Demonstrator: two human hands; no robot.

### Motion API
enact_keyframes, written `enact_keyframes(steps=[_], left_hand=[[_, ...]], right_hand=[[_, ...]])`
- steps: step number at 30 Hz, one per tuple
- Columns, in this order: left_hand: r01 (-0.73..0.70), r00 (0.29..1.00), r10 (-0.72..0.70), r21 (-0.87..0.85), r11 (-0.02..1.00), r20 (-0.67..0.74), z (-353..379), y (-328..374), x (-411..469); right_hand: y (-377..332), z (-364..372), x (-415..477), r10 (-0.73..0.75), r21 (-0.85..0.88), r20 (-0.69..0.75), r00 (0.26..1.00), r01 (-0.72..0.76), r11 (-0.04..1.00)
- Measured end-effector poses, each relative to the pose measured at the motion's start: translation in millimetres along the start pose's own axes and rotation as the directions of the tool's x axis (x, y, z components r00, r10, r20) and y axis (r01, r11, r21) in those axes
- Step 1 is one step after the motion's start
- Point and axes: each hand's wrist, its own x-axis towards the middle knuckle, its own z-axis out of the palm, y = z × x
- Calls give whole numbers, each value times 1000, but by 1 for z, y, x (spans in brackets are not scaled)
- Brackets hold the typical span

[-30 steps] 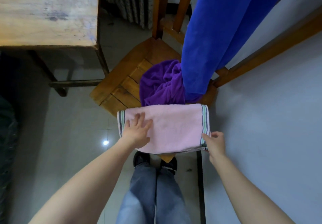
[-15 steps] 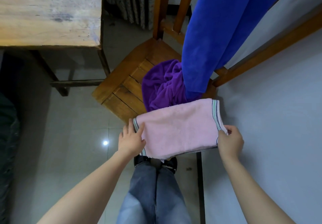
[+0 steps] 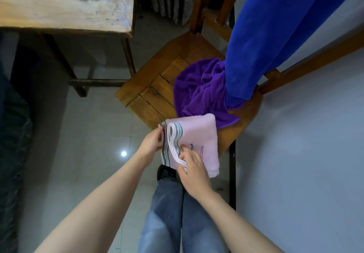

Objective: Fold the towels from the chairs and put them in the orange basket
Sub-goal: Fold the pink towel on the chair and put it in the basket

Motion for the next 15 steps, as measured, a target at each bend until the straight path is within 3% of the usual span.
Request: enact_keyframes(steps=[5,10,12,13,15], left_hand=[[37,998,-31,-123,992,54,-2,-9,7],[56,997,-50,-119,991,56,-4,-8,10],[-50,996,52,28,998,-70,0,-7,12],[-106,979,135,187,977,-154,3,-7,12],[-142,889,345,534,833,-301,11,-9,8]], right_hand=[[-11,8,20,4,-1,-2,1000,-4,1000],[-2,6,34,42,-32,233,972,-36,999],[3,-1,35,12,-44,223,975,-2,999],[6,-5,35,-28,-97,121,992,40,994],[18,-12,37,-161,-329,-92,983,123,936]])
